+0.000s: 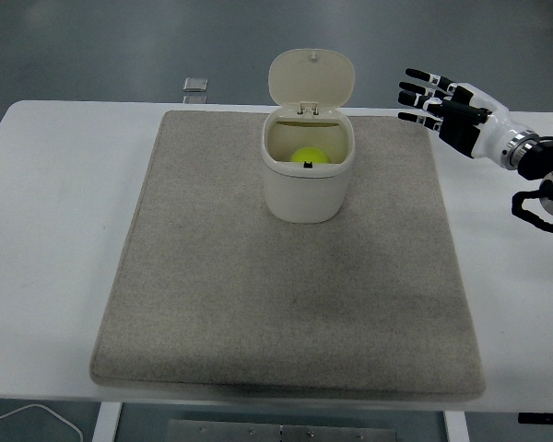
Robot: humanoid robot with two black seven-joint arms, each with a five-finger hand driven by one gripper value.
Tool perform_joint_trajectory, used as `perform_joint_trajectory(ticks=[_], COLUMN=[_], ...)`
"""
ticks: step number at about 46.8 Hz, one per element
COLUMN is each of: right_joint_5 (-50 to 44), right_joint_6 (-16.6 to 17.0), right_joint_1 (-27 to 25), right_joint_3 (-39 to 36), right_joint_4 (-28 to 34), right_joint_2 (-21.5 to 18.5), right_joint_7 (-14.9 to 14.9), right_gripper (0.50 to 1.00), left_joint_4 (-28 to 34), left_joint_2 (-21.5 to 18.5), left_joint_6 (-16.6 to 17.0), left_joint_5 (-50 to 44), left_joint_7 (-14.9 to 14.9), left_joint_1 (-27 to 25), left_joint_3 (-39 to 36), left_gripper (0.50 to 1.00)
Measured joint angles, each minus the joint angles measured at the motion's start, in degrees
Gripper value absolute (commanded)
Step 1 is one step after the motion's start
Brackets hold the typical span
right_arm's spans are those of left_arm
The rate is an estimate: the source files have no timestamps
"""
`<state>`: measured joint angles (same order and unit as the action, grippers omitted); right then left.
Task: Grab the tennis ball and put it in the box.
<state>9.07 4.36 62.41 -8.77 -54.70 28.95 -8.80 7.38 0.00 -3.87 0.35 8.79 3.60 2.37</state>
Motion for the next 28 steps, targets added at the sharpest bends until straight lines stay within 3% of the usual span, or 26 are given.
perform_joint_trajectory(ticks=[16,19,28], right_joint_5=[2.39,1.76,1.40], right_joint_6=[-0.95,-0.70,-0.40], right_joint_1=[-0.91,-0.96,-1.01], right_joint_3=[-0.09,-0.07,0.03], right_joint_4=[3.63,3.63,3.64], right_joint_2=[-1.88,-1.94,-1.93], right_joint_7=[0.19,-0.07,-0.42], right_gripper=[0.862,0.932,0.932], left_joint_4=[0.00,0.00,0.00], left_joint_2=[0.00,0.00,0.00], left_joint_6=[0.00,0.00,0.00], left_joint_5=[0.00,0.00,0.00], left_joint_7=[0.00,0.00,0.00], left_joint_1=[0.01,0.01,0.00], left_joint_3=[0.00,0.00,0.00], left_gripper=[0.992,0.992,0.992])
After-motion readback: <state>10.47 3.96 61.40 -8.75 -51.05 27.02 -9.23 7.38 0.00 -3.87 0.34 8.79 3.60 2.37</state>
